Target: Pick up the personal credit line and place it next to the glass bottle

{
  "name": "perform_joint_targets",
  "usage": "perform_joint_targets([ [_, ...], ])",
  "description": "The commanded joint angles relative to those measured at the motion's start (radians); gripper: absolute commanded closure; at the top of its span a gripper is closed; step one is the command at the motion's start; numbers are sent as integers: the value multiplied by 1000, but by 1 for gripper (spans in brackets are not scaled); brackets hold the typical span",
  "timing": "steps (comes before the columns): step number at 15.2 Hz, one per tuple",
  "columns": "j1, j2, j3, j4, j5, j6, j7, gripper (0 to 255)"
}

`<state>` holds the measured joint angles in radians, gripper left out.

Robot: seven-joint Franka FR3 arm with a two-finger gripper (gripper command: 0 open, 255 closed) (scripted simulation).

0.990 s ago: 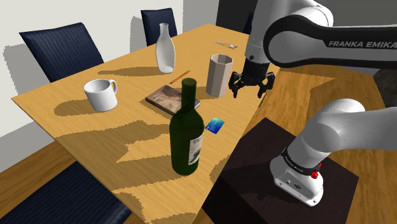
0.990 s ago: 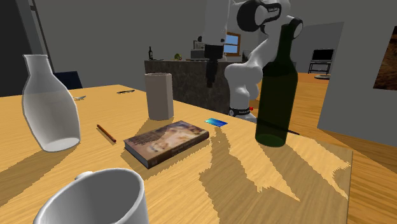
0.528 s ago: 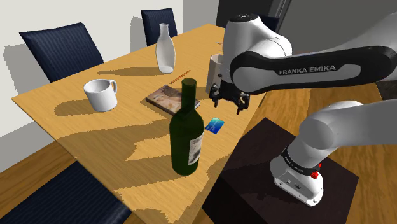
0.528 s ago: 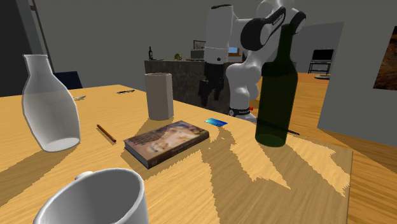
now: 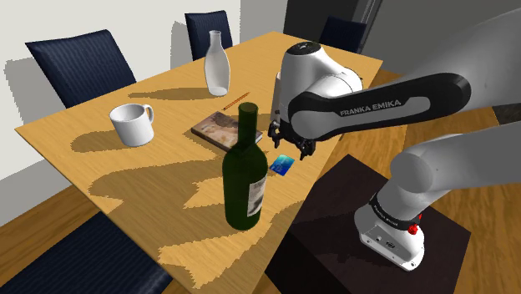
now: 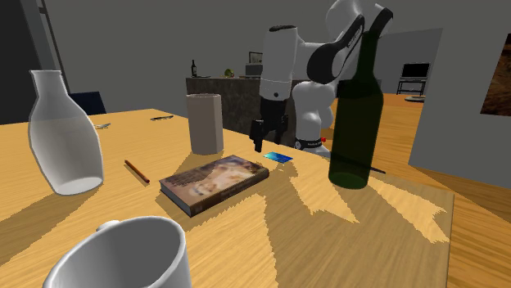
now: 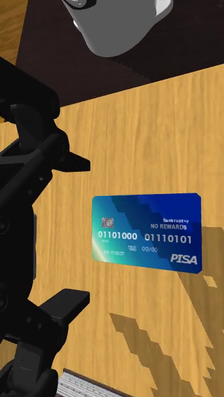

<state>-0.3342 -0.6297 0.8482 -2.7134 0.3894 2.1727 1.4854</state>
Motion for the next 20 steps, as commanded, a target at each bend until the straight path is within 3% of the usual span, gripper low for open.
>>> perform_joint_targets([
  [1, -11, 28, 24, -20, 4, 48, 5, 0],
  [9, -11, 28, 24, -20, 4, 48, 5, 0],
  [10, -11, 28, 24, -20, 4, 48, 5, 255],
  [20, -6, 16, 13, -13, 3, 30, 3, 255],
])
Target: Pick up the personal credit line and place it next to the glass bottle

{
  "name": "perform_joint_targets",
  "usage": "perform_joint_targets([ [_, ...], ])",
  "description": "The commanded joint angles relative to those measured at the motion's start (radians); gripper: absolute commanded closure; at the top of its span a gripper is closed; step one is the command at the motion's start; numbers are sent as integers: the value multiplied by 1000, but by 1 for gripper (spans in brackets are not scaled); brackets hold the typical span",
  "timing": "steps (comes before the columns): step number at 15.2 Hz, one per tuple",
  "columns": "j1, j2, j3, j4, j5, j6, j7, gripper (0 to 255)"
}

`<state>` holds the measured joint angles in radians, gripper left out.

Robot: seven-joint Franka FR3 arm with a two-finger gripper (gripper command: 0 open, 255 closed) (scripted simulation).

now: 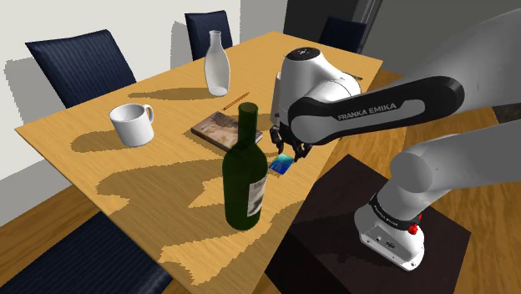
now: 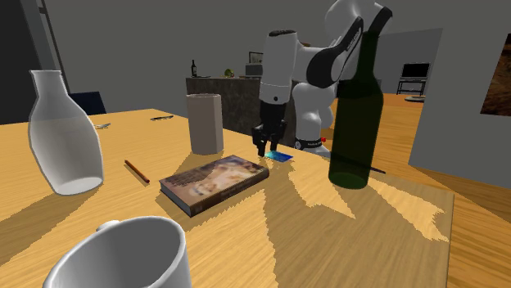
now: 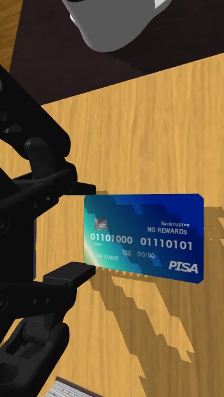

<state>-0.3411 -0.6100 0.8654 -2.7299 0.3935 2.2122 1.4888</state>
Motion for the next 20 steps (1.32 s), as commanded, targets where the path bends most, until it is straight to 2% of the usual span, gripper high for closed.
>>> perform_joint_targets([
  [1, 5, -14, -13, 10, -3, -27, -4, 255],
  [20, 29, -146, -161, 175, -62, -326, -38, 255],
])
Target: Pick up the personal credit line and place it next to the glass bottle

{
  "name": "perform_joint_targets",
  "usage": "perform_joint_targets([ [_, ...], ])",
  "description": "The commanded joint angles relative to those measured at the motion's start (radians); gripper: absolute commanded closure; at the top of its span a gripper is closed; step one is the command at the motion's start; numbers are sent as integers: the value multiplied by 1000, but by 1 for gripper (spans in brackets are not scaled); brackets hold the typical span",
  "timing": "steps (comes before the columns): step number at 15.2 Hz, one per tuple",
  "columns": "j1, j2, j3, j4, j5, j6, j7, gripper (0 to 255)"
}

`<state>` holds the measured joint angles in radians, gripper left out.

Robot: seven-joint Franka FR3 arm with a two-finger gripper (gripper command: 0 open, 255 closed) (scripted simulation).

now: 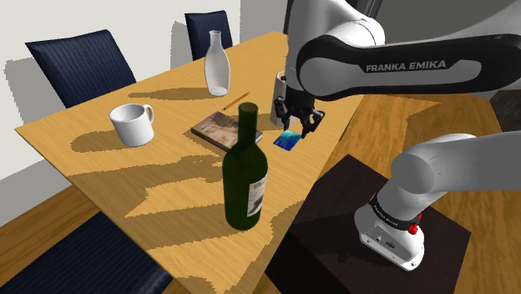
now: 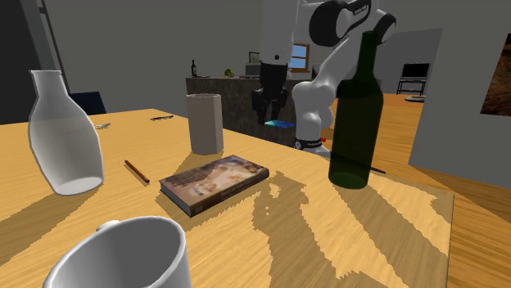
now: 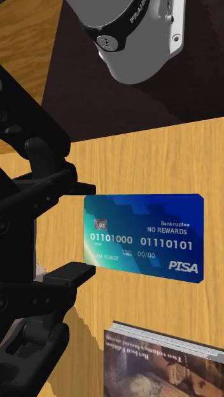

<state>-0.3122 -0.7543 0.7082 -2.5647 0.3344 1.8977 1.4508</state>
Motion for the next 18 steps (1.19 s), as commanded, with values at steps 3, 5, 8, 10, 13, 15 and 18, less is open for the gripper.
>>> perform_joint_targets([
  [3, -2, -11, -22, 42, -14, -54, -3, 255],
  [5, -4, -15, -33, 65, -21, -81, -5, 255],
  [8, -7, -20, -49, 100, -32, -121, -7, 255],
  [10, -9, -22, -59, 124, -39, -147, -9, 255],
  [13, -13, -22, -73, 162, -50, -186, -11, 255],
  [15, -16, -21, -81, 187, -57, -211, -12, 255],
  [18, -21, -18, -94, 228, -67, -248, -14, 255],
])
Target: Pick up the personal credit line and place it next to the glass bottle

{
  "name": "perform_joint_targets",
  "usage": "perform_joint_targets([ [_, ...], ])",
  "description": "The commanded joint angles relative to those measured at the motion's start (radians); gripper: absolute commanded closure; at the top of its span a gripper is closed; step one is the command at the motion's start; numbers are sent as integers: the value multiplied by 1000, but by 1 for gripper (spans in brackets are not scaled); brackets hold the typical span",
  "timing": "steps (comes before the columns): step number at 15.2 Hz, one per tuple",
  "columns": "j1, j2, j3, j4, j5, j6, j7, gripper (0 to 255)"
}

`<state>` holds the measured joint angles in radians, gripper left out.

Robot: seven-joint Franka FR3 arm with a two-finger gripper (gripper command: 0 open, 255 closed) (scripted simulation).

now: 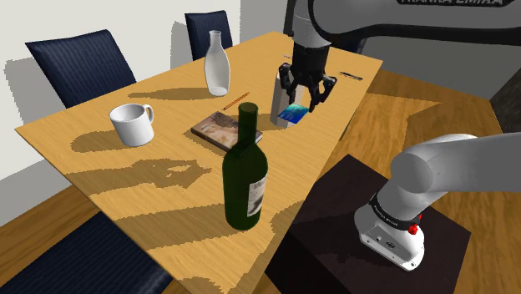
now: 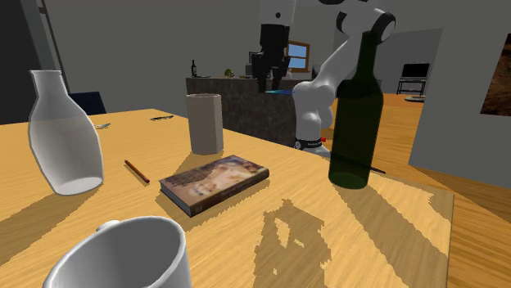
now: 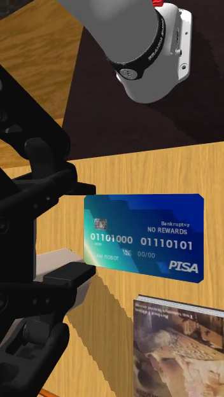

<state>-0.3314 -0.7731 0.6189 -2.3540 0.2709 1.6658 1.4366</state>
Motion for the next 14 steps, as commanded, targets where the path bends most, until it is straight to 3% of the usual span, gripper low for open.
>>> perform_joint_targets([
  [1, -3, 2, -8, 31, -7, -29, 0, 255],
  [14, -28, 42, -47, 225, -48, -185, -2, 255],
])
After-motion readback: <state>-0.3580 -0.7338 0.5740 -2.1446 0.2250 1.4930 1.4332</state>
